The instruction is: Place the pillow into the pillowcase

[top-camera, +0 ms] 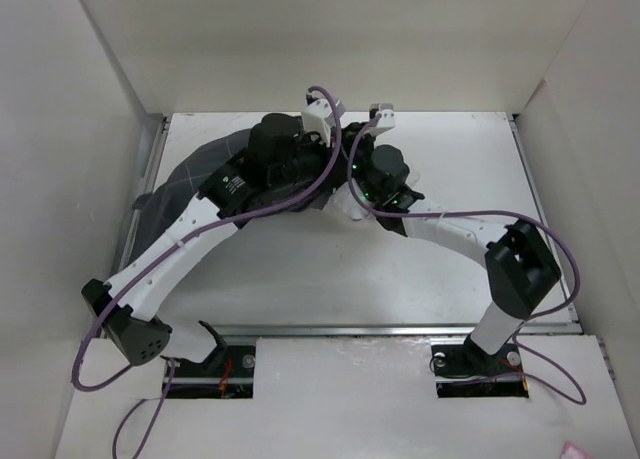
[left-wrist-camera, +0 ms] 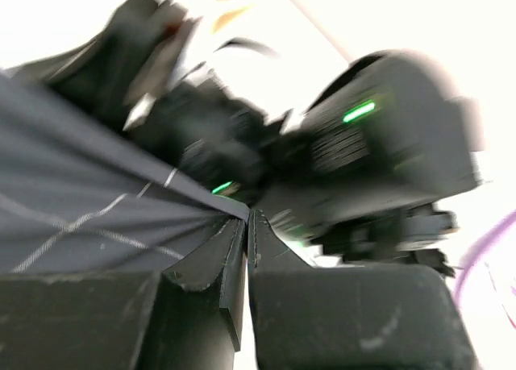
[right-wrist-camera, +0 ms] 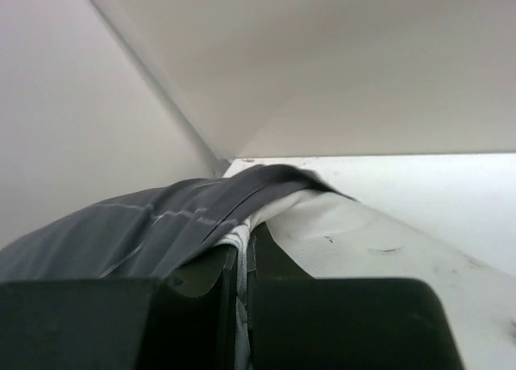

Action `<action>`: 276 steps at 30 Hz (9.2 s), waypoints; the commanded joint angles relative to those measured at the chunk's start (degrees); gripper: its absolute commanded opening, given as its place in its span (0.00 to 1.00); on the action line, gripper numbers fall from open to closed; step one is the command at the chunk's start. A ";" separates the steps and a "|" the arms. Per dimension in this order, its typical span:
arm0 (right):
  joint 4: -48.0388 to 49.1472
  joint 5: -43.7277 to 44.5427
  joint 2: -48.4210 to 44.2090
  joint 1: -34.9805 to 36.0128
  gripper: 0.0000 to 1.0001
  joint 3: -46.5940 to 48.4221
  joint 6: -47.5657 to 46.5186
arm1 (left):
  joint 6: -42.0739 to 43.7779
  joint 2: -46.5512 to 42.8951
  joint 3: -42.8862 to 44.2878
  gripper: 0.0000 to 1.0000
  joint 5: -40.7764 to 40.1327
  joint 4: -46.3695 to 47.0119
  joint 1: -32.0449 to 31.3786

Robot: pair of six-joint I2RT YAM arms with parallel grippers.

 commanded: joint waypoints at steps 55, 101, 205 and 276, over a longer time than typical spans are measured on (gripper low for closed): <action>-27.76 -9.06 -16.80 -0.38 0.87 -12.61 1.28 | -9.23 -11.58 -33.02 1.00 -2.77 7.30 6.22; -47.68 3.55 -14.99 -11.90 0.97 -8.66 -10.83 | -2.12 12.15 -11.84 1.00 -21.76 7.19 17.91; -61.54 -22.96 -24.82 -11.63 0.69 3.62 -21.58 | -25.31 -9.82 -20.70 1.00 -51.56 -4.67 7.08; -68.66 1.35 4.01 -1.88 0.00 71.33 -26.15 | -29.54 -22.84 -67.30 1.00 -9.11 45.66 28.10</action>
